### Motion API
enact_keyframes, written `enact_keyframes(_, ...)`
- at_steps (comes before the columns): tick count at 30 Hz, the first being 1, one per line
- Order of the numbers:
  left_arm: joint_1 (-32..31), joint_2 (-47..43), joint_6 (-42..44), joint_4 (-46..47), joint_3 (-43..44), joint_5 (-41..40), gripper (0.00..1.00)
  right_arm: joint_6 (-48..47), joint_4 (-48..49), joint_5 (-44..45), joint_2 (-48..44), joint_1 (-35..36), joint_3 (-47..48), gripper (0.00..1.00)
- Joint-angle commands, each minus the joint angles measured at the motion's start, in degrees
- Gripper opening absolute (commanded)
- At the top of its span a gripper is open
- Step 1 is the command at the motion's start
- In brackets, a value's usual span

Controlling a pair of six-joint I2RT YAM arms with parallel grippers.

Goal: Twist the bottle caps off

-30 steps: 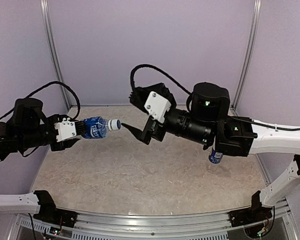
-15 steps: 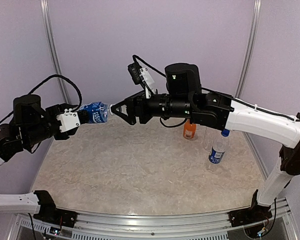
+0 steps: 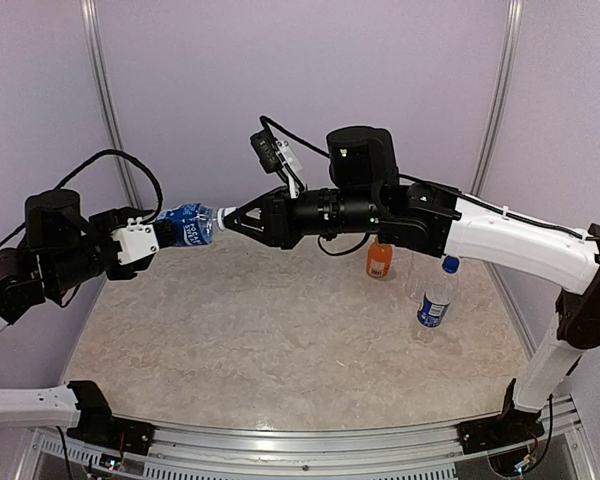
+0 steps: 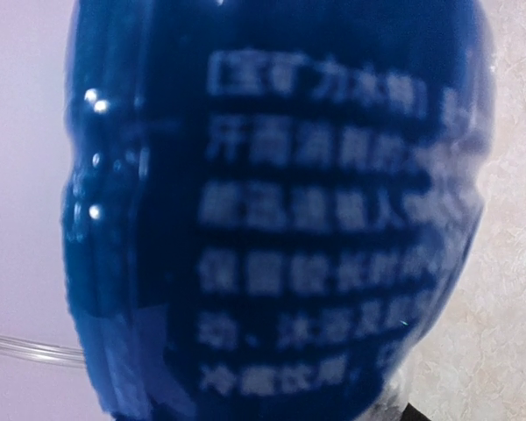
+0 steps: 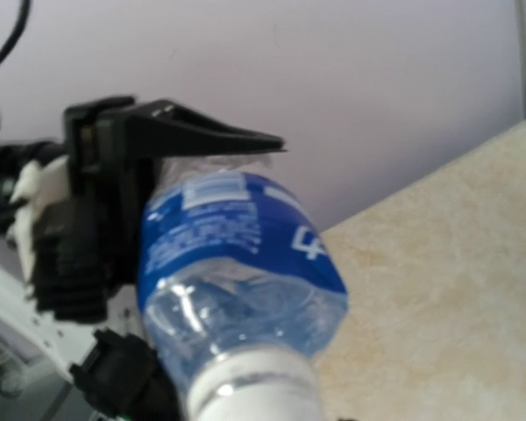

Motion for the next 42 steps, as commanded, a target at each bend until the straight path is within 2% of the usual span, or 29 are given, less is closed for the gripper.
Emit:
enact_keyframes(1, -0.31, -0.52, -0.23, 1.07, 0.03, 0.98, 0.32, -1.19, -0.8, -2.56, 1.28, -0.46, 1.19, 0.0)
enact_keyframes(5, -0.3, -1.08, -2.52, -4.56, 1.03, 3.43, 0.32, -8.88, -1.81, -1.63, -1.24, -0.11, -0.31, 0.0)
enact_keyframes(6, -0.31, -1.24, -3.73, -7.84, 1.79, 4.87, 0.32, -13.09, -2.17, -0.24, -2.72, 0.42, -1.6, 0.0)
enact_keyframes(9, -0.31, -0.97, -7.86, -20.48, 4.36, 10.7, 0.32, -33.56, 0.33, 5.56, -9.52, 3.68, -11.79, 0.0)
enact_keyframes(12, -0.31, -0.77, -9.68, -30.46, 4.71, 14.57, 0.31, -45.56, 4.19, 10.62, -15.76, 5.41, -20.37, 0.0)
enact_keyframes(16, -0.31, 0.39, -11.17, -39.98, 3.89, 16.65, 0.31, -53.6, 3.58, 15.04, -21.15, 6.01, -24.95, 0.0)
enact_keyframes(19, -0.14, 0.54, -11.85, -41.35, 2.47, 17.64, 0.3, -56.06, 2.57, 18.17, -23.35, 6.35, -26.25, 0.0)
enact_keyframes(21, -0.01, -0.2, -12.29, -39.0, 1.75, 17.24, 0.3, -54.79, 2.86, 21.07, -23.72, 6.33, -26.68, 0.0)
enact_keyframes(24, 1.17, -0.47, -14.65, -33.35, 1.44, 16.6, 0.31, -48.85, 0.11, 31.34, -19.48, 6.31, -23.99, 0.0)
enact_keyframes(26, 2.4, -0.71, -18.12, -28.75, 1.92, 16.44, 0.31, -40.01, -7.07, 39.42, -13.47, 5.8, -18.28, 0.0)
enact_keyframes(28, 3.97, -0.82, -23.58, -24.01, 3.12, 16.77, 0.31, -30.01, -16.08, 41.68, -5.9, 4.38, -11.1, 0.0)
enact_keyframes(31, 7.22, -0.71, -35.16, -21.64, 7.46, 21.42, 0.31, -17.37, -27.19, 37.06, 3.73, 1.43, -2.29, 0.0)
enact_keyframes(36, 13.04, -1.12, -49.05, -24.17, 16.0, 38.53, 0.32, -9.2, -34.9, 28.26, 16.77, -0.89, 7.1, 0.0)
enact_keyframes(39, 15.2, -1.8, -52.7, -23.98, 18.53, 44.35, 0.34, -7.62, -40.98, 27.54, 23.7, -1.06, 12.59, 0.0)
enact_keyframes(42, 15.66, -2.18, -52.25, -24.2, 19.56, 45.07, 0.34, -7.08, -46.14, 26.34, 29.61, -1.2, 16.41, 0.0)
